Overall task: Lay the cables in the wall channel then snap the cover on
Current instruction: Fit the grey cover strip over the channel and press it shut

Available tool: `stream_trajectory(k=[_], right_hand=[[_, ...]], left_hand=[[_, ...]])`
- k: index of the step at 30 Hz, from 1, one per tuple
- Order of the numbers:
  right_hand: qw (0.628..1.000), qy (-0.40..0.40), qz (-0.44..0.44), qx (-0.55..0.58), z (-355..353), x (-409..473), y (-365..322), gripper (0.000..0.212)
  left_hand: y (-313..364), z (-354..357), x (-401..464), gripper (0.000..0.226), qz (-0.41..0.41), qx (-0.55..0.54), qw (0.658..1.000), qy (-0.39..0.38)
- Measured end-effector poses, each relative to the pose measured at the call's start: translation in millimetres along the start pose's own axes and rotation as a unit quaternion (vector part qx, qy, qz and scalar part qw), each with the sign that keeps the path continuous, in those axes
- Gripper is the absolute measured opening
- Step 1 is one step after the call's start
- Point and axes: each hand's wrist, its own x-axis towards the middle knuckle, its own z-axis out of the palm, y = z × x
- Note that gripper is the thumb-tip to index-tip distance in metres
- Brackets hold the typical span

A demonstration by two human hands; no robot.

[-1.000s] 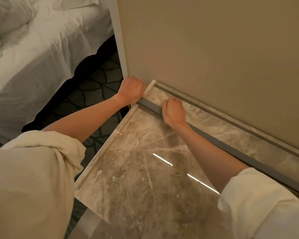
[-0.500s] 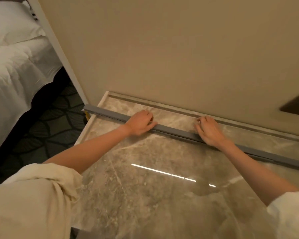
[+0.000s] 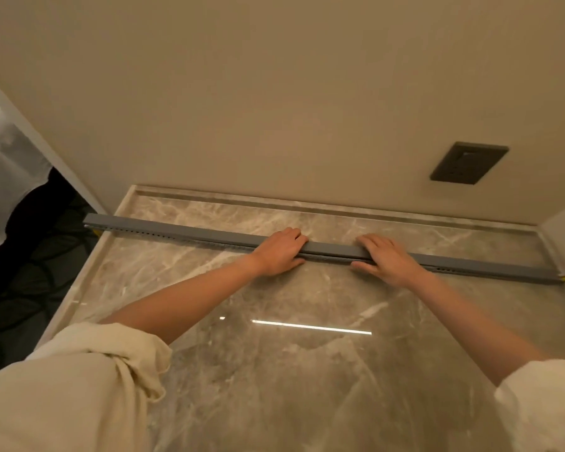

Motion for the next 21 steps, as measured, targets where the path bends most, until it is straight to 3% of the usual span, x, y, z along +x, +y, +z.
stream_trajectory(k=[5, 11, 17, 21], right_hand=[[0.999, 0.014, -0.032, -0.032, 0.2, -9.1, 21.3, 0.053], [0.996, 0.027, -0.073, -0.032, 3.2, -1.7, 30.5, 0.035], [0.993, 0.068, -0.079, -0.050, -10.6, 14.8, 36.7, 0.025], [0.980, 0.122, -0.078, -0.137, -15.6, 24.9, 34.1, 0.026]], left_hand=[[11.6, 11.8, 11.5, 0.048, 0.011, -0.001, 1.000, 0.026], [16.0, 17.7, 21.7, 0.035, 0.047, 0.118, 0.991, 0.038], [-0.6, -3.9, 31.8, 0.035, 0.056, 0.140, 0.987, 0.053], [-13.2, -18.9, 34.0, 0.040, -0.004, 0.122, 0.990, 0.073]])
